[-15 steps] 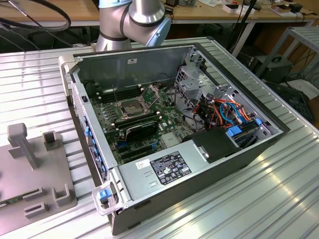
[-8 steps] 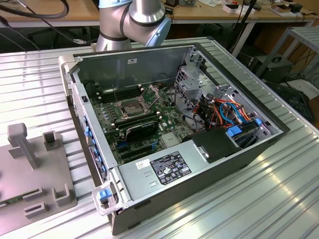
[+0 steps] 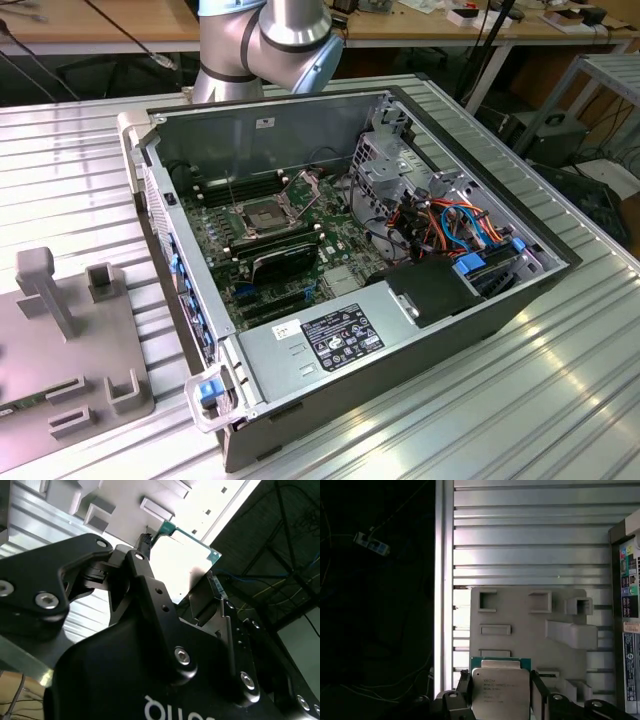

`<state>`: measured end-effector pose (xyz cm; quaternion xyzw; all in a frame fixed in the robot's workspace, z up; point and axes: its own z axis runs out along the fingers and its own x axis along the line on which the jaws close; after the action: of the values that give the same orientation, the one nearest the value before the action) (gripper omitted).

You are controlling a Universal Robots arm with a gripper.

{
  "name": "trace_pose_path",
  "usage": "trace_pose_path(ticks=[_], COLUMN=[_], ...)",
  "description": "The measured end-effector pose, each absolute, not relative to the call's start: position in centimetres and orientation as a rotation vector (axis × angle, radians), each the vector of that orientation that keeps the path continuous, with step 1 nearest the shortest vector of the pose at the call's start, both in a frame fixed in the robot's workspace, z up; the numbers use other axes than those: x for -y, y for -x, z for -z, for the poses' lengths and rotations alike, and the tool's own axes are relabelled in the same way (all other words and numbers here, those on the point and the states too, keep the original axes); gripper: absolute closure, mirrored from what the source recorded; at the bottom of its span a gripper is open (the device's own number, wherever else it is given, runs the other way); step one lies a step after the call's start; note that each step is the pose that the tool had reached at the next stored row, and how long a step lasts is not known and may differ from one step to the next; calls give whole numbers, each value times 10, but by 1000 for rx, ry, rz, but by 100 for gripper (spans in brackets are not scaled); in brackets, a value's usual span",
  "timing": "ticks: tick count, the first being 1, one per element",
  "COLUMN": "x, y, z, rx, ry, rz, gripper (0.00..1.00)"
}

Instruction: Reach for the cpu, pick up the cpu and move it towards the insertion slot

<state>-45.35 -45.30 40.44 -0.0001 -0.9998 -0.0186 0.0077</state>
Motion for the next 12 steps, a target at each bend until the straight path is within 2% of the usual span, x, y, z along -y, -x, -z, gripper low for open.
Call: trace_pose_path(ticks=[12], x=[453], y=[454], z=[-423], rx=[3126], ry=[0], rz=[58], gripper=[45])
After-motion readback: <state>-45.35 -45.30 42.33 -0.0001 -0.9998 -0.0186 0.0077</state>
